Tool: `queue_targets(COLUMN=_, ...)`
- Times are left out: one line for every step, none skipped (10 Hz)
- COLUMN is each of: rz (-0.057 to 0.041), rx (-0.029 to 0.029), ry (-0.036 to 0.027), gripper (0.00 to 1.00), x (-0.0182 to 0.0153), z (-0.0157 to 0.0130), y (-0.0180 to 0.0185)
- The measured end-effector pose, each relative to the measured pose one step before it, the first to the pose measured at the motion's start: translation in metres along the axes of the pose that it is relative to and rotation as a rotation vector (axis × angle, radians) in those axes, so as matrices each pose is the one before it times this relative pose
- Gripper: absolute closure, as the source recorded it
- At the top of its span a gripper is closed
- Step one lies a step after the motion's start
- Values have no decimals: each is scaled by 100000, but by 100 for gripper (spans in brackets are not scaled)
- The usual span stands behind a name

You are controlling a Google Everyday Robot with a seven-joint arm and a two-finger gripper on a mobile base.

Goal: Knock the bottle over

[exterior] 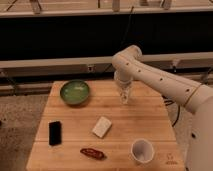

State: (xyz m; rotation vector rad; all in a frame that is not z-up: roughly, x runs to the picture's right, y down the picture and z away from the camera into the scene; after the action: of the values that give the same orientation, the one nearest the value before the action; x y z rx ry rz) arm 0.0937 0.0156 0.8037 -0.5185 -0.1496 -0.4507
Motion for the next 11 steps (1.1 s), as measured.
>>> queue_targets(rz=-608, rx=-15, ry=167, gripper=96, x=-9, z=16, y=-22)
queue_targets(rz=413, rx=3, ry=318, gripper=90, x=35, z=-17, y=14)
queue_targets(rz=493, rx=28, ry=381, gripper=89, x=80, z=-44, y=-3)
queue_targets(rz=3840, rx=951, ry=3416, gripper=98, x=1662, z=-395, y=-190)
queue_targets(rz=1541, rx=345, ry=1318, gripper=100, x=947, z=-122, y=20)
queue_targets(rz=2015, rx=416, ry=1043, gripper=100, x=866, z=-117, y=-60)
queue_targets(rz=1420, rx=357, ry=725, gripper=100, x=597, z=-89, y=-123)
queue_targets(rz=3324, rx=443, ry=1441, gripper=100, x=1443, z=32, y=-137)
queue_targets(rz=1715, rx=236, ry=729, gripper=100, x=839, z=76, y=-141)
queue_targets(rz=1792, rx=191, ry=829, gripper=100, x=927, z=82, y=-158)
queue_targets(rz=2364, rx=272, ry=1059, gripper=100, x=1360, z=238, y=-408)
